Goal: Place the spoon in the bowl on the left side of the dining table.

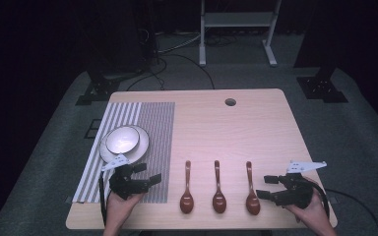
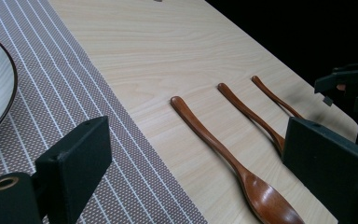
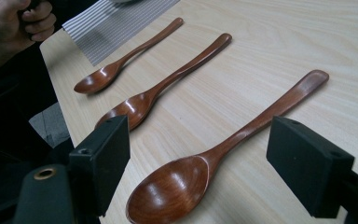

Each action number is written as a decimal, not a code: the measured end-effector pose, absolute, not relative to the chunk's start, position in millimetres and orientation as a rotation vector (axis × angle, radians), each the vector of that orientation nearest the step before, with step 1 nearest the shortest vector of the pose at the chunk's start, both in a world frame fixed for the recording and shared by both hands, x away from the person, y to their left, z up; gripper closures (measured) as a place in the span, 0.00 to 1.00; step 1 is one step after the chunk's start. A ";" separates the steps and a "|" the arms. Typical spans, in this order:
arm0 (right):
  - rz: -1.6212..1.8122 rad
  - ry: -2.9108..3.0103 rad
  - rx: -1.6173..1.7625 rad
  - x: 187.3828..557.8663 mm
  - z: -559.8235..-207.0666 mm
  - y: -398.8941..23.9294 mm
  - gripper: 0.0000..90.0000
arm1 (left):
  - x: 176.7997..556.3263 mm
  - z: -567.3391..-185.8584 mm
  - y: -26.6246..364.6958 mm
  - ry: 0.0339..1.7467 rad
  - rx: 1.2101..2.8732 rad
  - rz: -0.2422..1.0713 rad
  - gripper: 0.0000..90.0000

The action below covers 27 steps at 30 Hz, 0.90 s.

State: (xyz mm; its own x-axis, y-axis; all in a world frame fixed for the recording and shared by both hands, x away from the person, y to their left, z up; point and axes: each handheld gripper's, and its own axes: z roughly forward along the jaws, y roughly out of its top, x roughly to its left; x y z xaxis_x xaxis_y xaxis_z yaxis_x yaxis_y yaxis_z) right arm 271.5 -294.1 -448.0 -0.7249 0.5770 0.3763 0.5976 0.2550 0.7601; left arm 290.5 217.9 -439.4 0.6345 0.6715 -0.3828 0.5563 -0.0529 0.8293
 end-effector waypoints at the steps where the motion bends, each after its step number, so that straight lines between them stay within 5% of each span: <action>1: -1.515 -2.474 -1.153 272.0 -447.6 -293.6 0.23 | 290.8 -439.7 217.6 1.007 1.722 0.124 0.08; 27: -1.453 -2.537 -0.913 287.9 -426.0 -228.9 0.23 | 291.9 -440.8 213.8 1.004 1.729 0.091 0.08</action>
State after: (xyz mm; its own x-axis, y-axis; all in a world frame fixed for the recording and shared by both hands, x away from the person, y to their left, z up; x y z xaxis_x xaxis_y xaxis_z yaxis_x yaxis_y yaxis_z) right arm 287.9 -228.9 -426.0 -0.8195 0.4558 0.3474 0.5303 0.3735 0.7611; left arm 291.9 213.8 -440.8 0.6407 0.6551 -0.4004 0.5728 -0.0605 0.8175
